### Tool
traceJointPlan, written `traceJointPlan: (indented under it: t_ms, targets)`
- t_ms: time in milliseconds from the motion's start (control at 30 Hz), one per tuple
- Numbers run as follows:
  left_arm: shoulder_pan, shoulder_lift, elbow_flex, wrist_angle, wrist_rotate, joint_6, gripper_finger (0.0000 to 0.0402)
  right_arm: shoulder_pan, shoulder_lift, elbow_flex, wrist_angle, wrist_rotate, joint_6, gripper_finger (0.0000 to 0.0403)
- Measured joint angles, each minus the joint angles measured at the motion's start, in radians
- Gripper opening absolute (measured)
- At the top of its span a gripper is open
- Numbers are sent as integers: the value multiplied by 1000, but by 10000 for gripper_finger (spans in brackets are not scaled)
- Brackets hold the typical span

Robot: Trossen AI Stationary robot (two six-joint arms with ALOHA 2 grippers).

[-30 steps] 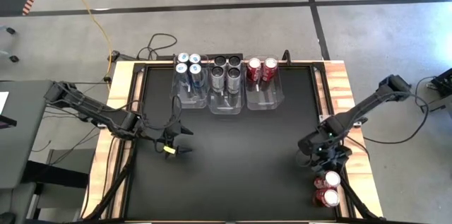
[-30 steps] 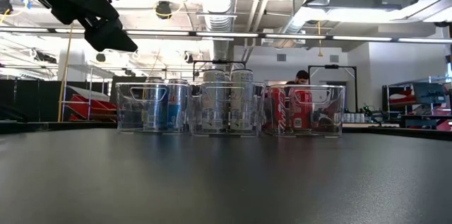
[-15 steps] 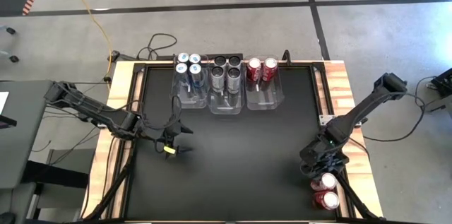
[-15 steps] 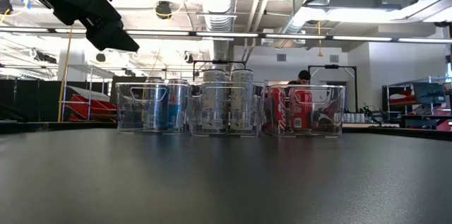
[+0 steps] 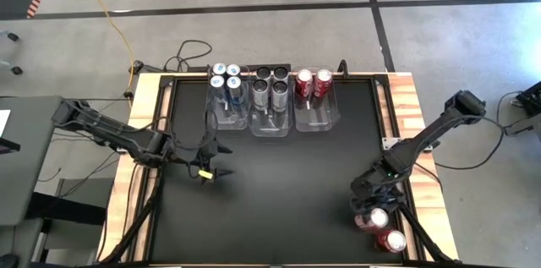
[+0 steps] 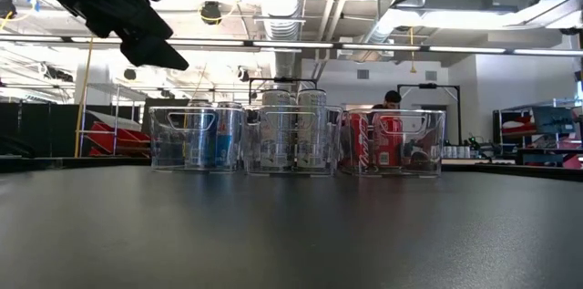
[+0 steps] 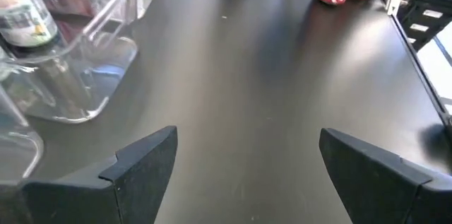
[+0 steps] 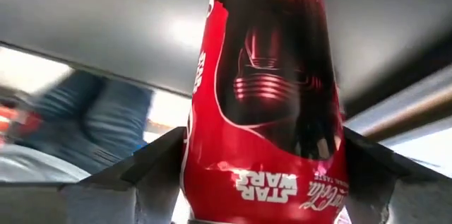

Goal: Sort soda cans
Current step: Put the top red soda can into the right transparent bin

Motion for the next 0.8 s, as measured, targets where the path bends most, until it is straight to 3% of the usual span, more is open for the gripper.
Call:
traceJointPlan:
  t_ms: [300, 633, 800]
  targets:
    - [23, 0, 0, 70, 0, 18, 343, -210, 76, 121, 1, 46, -39, 325]
    - [23, 0, 0, 80, 2, 6, 343, -533, 247, 240, -47, 44, -361, 326]
    - [18, 0, 0, 72, 11, -29, 343, -643, 368, 319, -50, 4, -494, 327]
